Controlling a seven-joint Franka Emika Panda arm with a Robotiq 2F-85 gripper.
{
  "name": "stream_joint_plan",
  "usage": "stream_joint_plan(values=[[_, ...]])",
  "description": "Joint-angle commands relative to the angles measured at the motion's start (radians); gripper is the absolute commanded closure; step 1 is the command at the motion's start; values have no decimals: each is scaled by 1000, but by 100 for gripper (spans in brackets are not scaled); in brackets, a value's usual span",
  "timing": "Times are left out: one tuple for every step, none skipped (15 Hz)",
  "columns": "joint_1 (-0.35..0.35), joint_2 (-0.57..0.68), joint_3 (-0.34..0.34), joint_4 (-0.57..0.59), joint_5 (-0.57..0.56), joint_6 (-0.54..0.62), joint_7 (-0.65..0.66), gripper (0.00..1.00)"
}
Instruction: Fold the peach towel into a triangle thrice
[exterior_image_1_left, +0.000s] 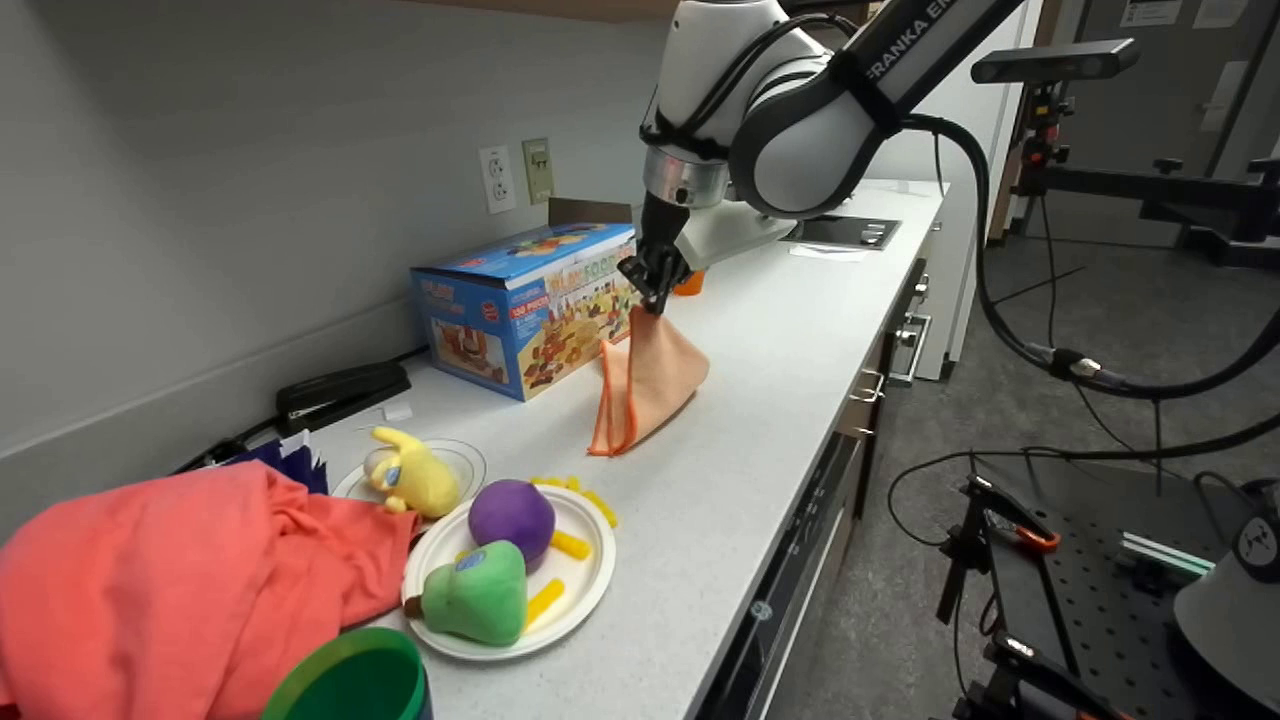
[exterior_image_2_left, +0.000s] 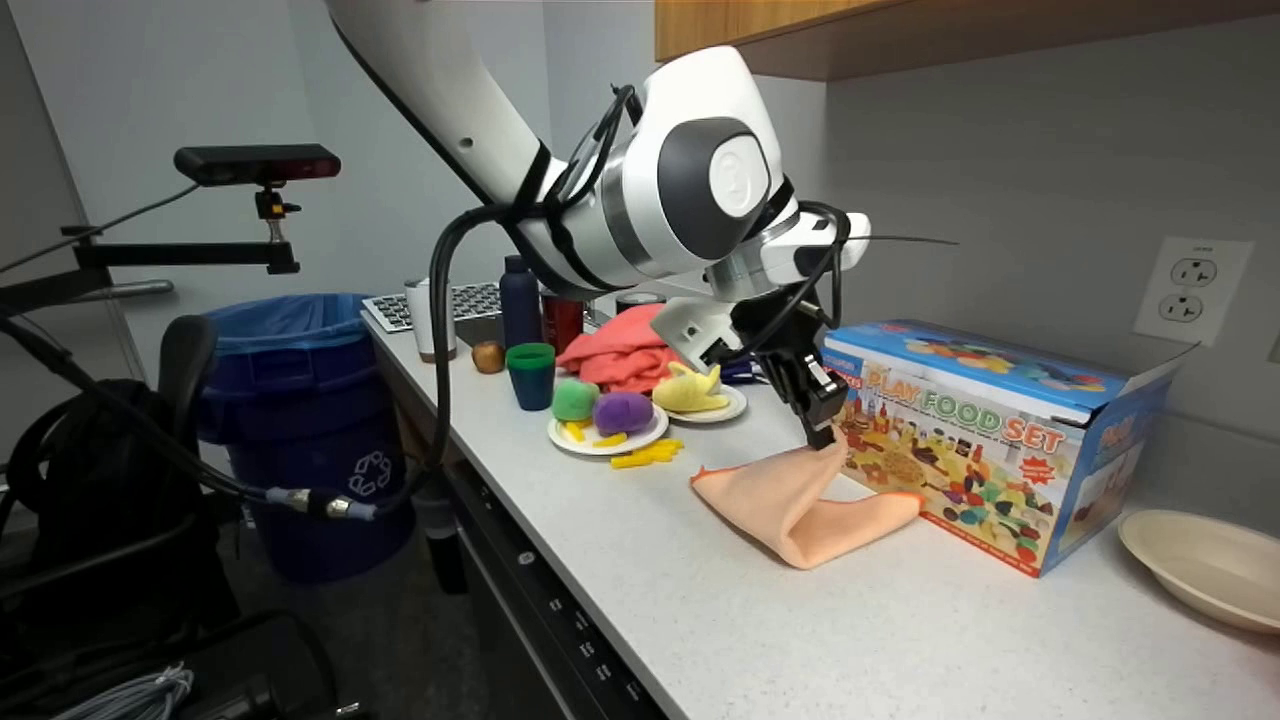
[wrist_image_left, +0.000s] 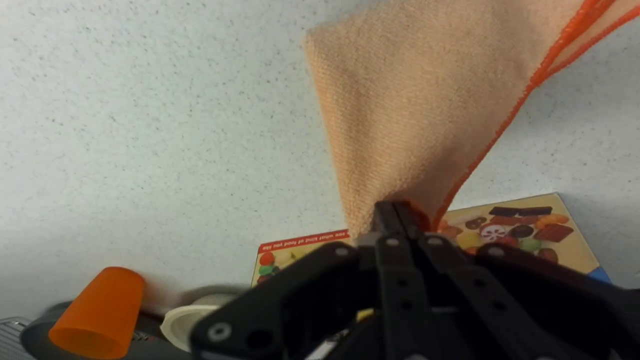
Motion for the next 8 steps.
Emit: stream_joint_plan(values=[[38,49,-49,55,-78,56,77,100],[45,58,-60,64,-95,69,94,100],[50,66,-70,73,-106,79,107,100],[33,75,-57,82,-128,88,132,100],[35,84,-63,90,-138,94,144,100],[34,92,-63,95,-142,97,153,100],[34,100,-65,100,-149,98,162,100],[34,107,-63,104,-146,92,164,73]])
